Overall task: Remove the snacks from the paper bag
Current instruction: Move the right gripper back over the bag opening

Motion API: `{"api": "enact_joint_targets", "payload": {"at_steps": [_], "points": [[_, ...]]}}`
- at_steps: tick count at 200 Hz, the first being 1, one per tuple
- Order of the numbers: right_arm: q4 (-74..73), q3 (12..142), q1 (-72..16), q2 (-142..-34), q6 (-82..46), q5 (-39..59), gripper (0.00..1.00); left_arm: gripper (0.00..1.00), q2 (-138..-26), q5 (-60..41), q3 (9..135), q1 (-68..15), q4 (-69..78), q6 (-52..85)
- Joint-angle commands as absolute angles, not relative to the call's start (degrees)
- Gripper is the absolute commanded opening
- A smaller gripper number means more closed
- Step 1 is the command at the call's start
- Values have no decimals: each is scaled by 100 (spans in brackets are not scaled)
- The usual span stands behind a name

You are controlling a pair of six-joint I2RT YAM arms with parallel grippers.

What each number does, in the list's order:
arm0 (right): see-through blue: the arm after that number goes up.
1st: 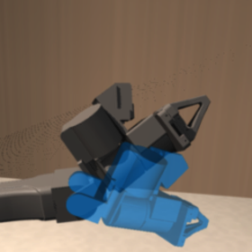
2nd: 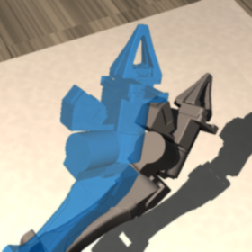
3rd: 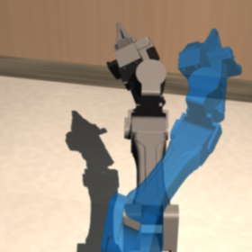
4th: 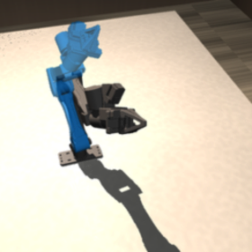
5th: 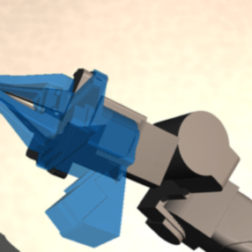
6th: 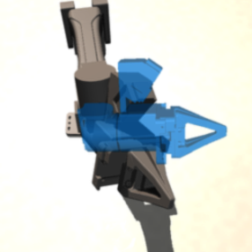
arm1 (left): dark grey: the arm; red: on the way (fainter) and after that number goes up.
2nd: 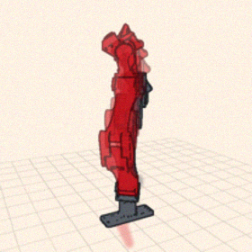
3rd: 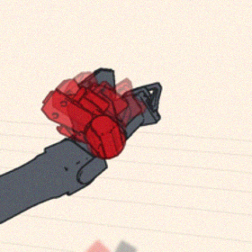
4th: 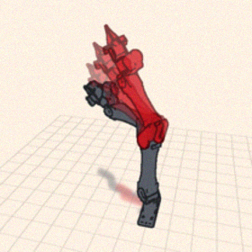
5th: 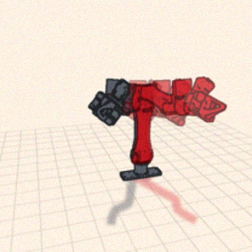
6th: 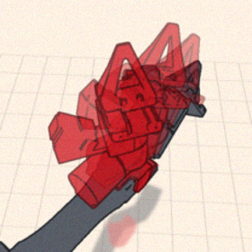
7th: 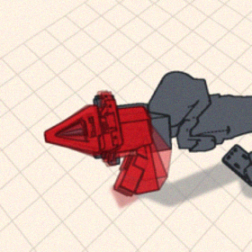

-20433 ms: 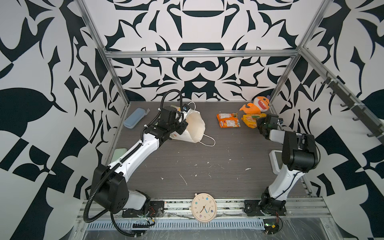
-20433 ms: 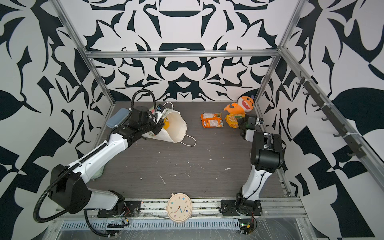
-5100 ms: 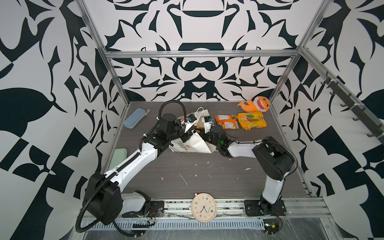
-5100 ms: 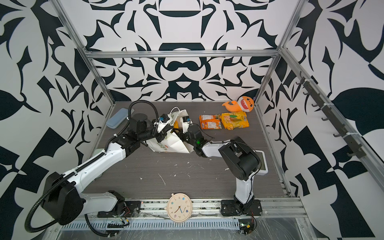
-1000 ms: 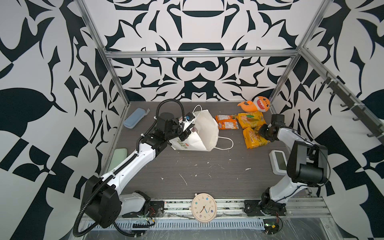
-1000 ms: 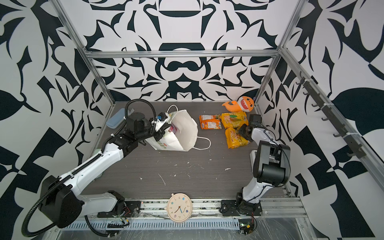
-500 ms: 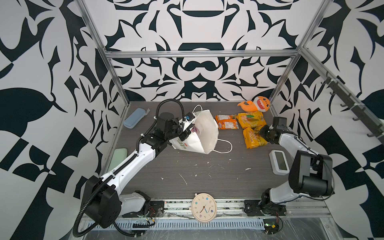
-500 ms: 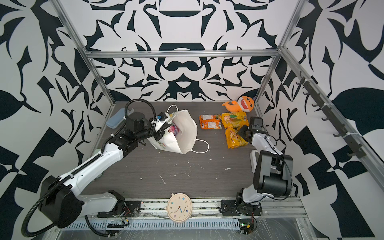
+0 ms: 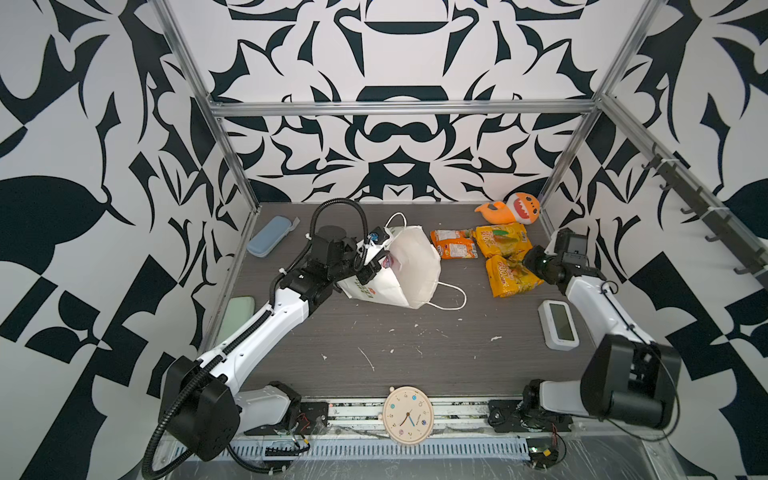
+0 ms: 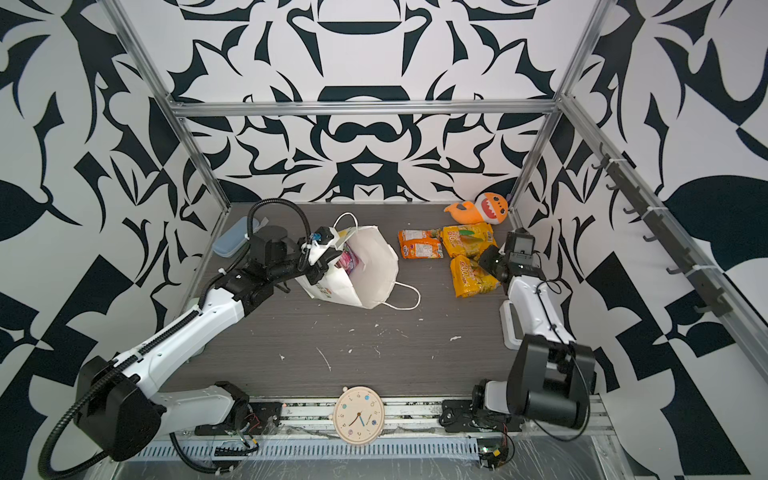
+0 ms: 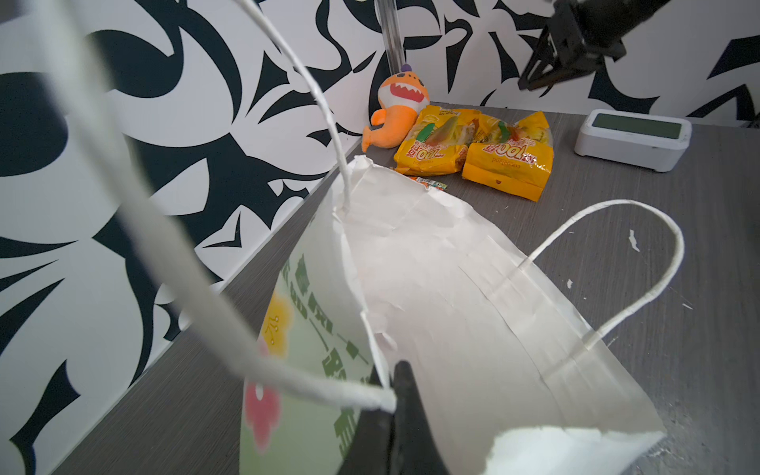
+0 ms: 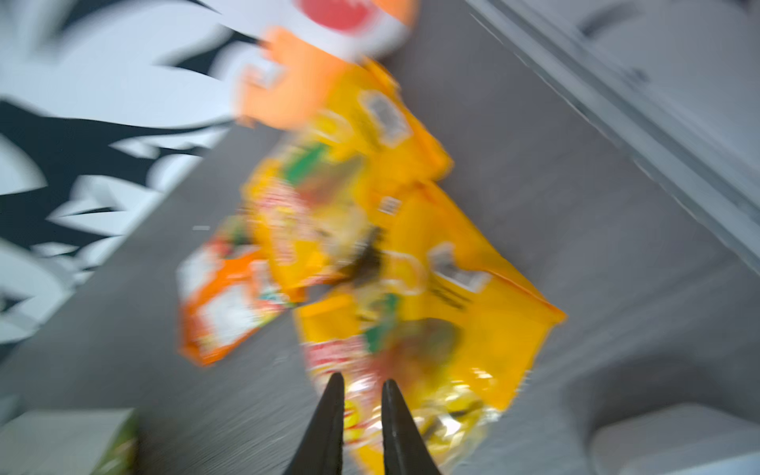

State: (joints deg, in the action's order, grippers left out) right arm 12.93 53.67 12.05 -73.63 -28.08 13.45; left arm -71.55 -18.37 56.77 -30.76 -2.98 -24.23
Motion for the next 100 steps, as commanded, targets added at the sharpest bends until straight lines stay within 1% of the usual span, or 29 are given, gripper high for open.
{"api": "enact_joint_targets", "payload": {"at_steps": [1, 38, 67, 100], "points": [[765, 5727, 621, -6820, -2349, 2534, 23, 0, -7171, -2240, 5962, -3076, -378, -2631], [53, 5606, -1453, -6560, -1595, 3179, 24, 0, -7061, -2398, 5874, -3076, -379, -2840], [-1006, 4988, -2446, -6809, -1341, 3807, 22, 0, -6922, -2765, 5645, -3076, -258, -3070], [-1882, 4166, -3144, -7074, -913, 3211, 20, 0, -6873, -2852, 5667, -3076, -450, -3223]]}}
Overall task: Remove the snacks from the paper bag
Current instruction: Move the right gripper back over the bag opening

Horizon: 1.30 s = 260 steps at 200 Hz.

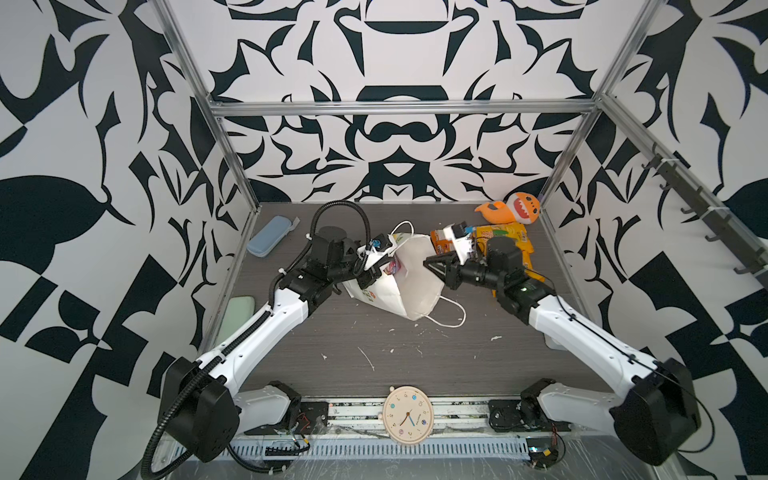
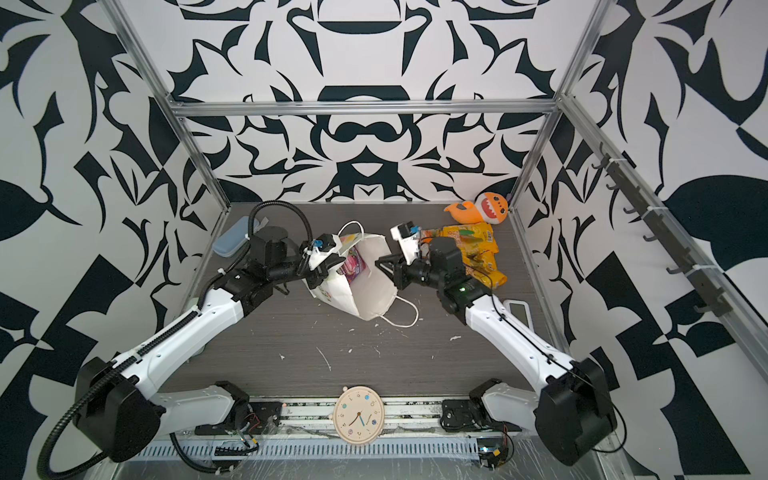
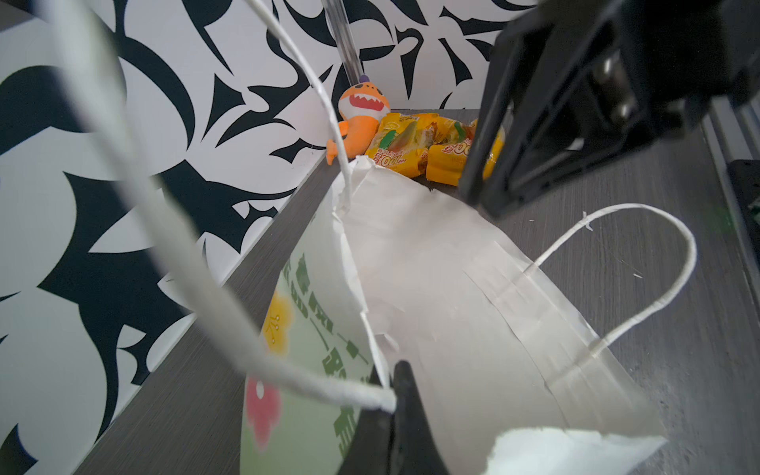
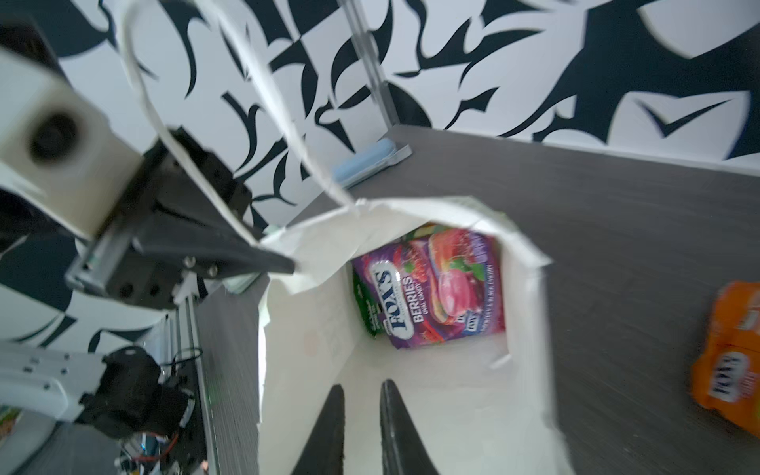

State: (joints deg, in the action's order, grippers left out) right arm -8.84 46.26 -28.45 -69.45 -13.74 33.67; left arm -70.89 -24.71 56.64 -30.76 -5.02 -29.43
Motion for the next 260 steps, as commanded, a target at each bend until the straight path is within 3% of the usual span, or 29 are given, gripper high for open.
{"api": "enact_joint_targets", "payload": {"at_steps": [1, 47, 85, 119, 167, 213, 232, 260], "points": [[-1921, 4144, -3154, -7079, -922, 3192, 20, 0, -6873, -2845, 5668, -3076, -449, -3220], [-2421, 4100, -3783, -7979, -1115, 1174, 20, 0, -6954, -2951, 5727, -3076, -431, -3187], [-2735, 4479, -4239, -8625, -1539, -120, 30, 0, -7168, -3015, 5895, -3124, -440, -3094], [-3386, 4498, -4518, -8927, -1608, -600, 46, 0, -7224, -2896, 5985, -3187, -453, -3036], [-4820, 3818, -4808, -9048, -1043, -838, 45, 0, -7257, -2519, 6091, -3188, -413, -2766], [-3875, 4354, -4794, -9489, -679, -905, 44, 0, -7208, -2601, 6003, -3190, -390, -2944], [-3146, 4997, -4750, -9899, -839, -1034, 53, 0, -7207, -2753, 5981, -3189, -374, -2997], [-3235, 5307, -4682, -10234, -1105, -1023, 66, 0, -7242, -2804, 5999, -3190, -423, -3021]]}}
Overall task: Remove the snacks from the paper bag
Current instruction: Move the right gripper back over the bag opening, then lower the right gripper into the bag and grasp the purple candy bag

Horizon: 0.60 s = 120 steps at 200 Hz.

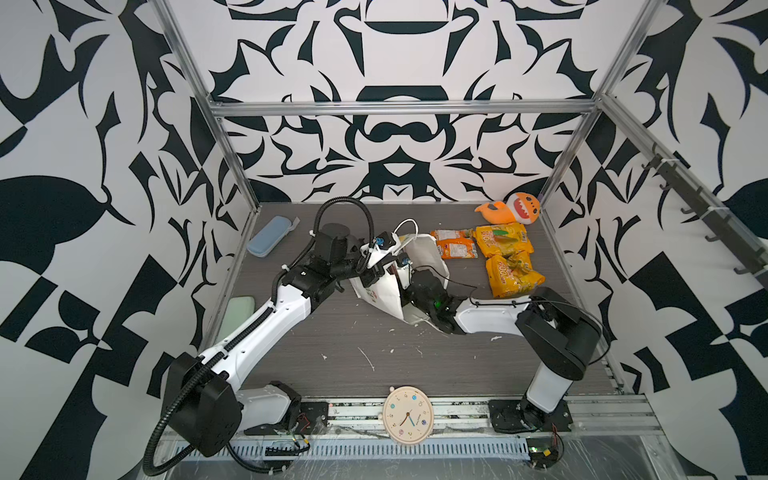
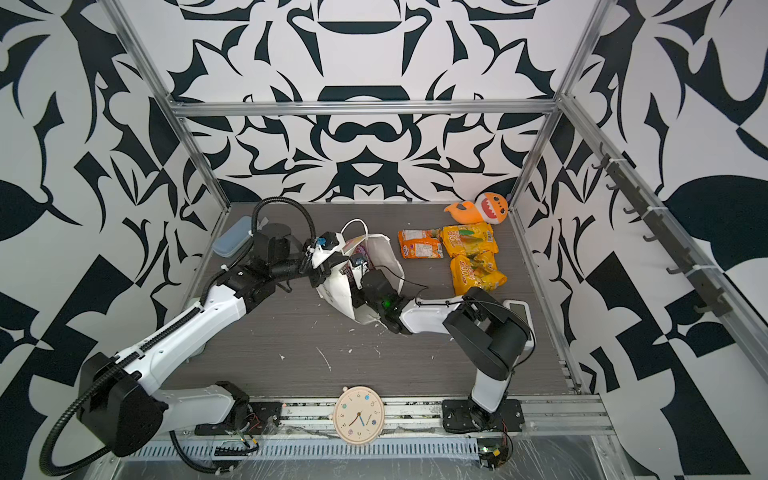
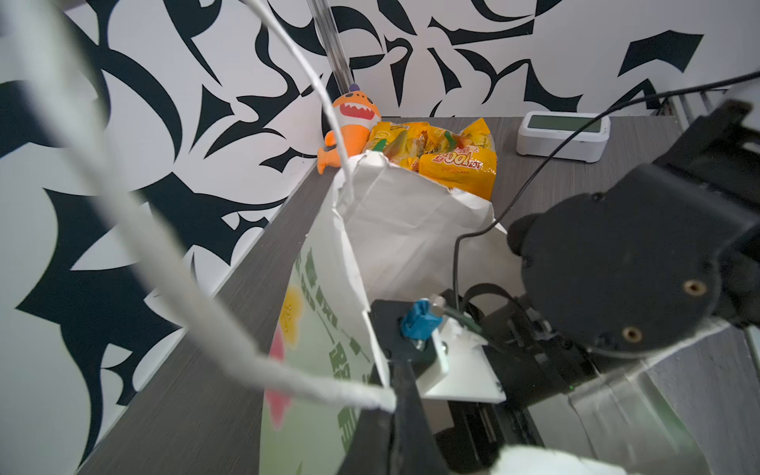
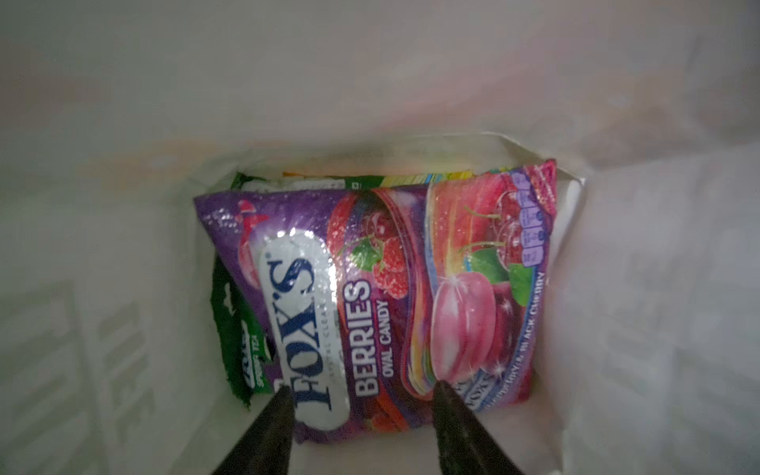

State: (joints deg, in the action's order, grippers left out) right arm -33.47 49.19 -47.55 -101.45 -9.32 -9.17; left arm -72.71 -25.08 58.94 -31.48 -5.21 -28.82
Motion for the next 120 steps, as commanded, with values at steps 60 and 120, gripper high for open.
{"api": "enact_joint_targets", "payload": {"at_steps": [60, 120], "points": [[-2888, 6293, -4445, -11088, -1492, -451, 71, 0, -7260, -2905, 6080, -3199, -404, -2997], [-2324, 7236, -4342, -11921, -1987, -961, 69, 0, -7488, -2953, 6103, -3216, -361, -2953]]}}
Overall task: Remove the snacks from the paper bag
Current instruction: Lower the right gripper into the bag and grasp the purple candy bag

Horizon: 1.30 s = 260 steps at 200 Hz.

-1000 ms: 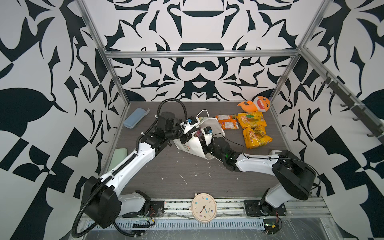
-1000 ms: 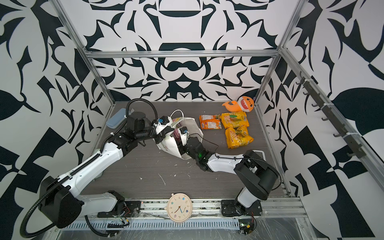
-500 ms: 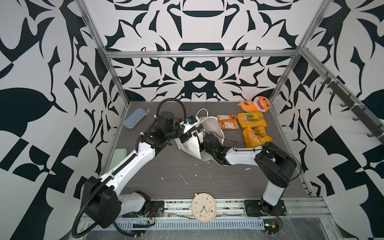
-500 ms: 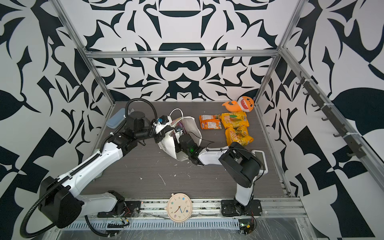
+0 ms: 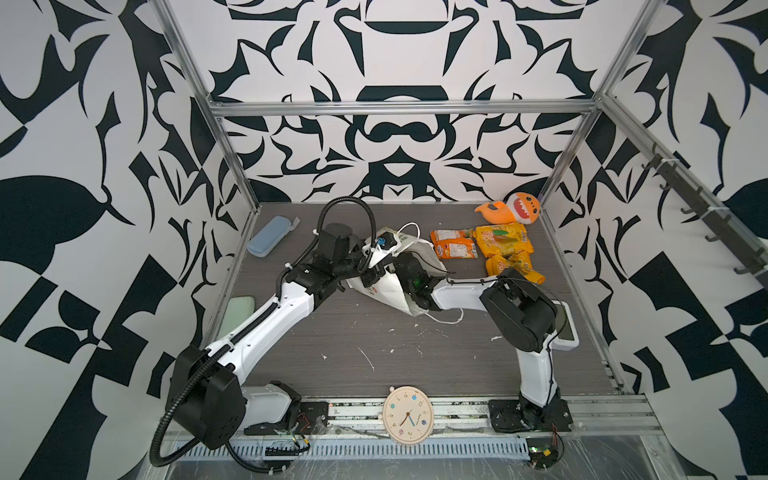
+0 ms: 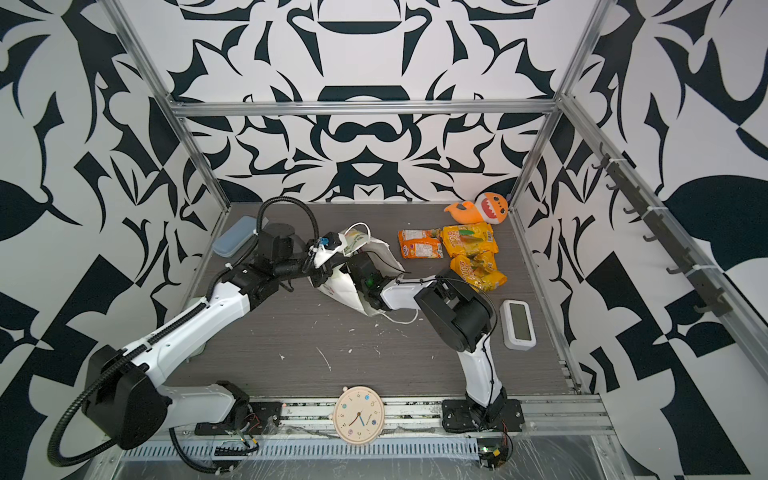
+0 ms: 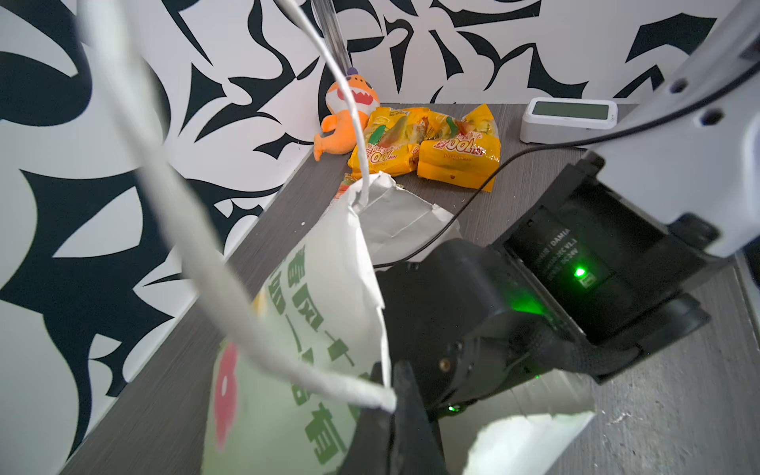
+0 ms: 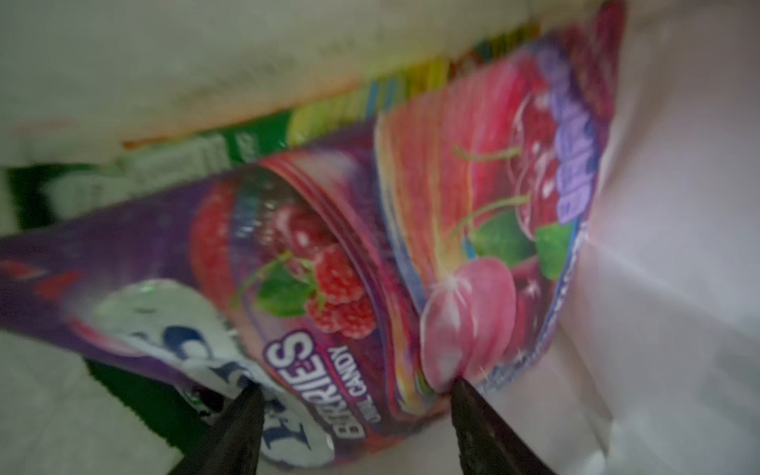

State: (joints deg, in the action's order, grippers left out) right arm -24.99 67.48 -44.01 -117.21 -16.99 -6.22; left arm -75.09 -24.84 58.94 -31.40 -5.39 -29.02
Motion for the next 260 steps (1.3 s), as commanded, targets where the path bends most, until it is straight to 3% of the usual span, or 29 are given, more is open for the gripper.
{"api": "enact_joint_targets", "payload": {"at_steps": [1, 46, 80, 181, 260], "points": [[-2327, 7248, -4342, -11937, -1986, -973, 68, 0, -7484, -2958, 6101, -3216, -361, -2953], [-2443, 7460, -4265, -12294, -2369, -1375, 33, 0, -7431, -2910, 6061, -3239, -318, -2926], [-2630, 7266, -4255, -12112, -2352, -1565, 13, 0, -7351, -2823, 5992, -3234, -259, -2913], [-2984, 6481, -4255, -11260, -2290, -1352, 0, 0, -7453, -2383, 5775, -3235, 44, -2826], [-2926, 5758, -4263, -10308, -2112, -1169, 0, 0, -7436, -2192, 5777, -3235, 0, -2848]]}}
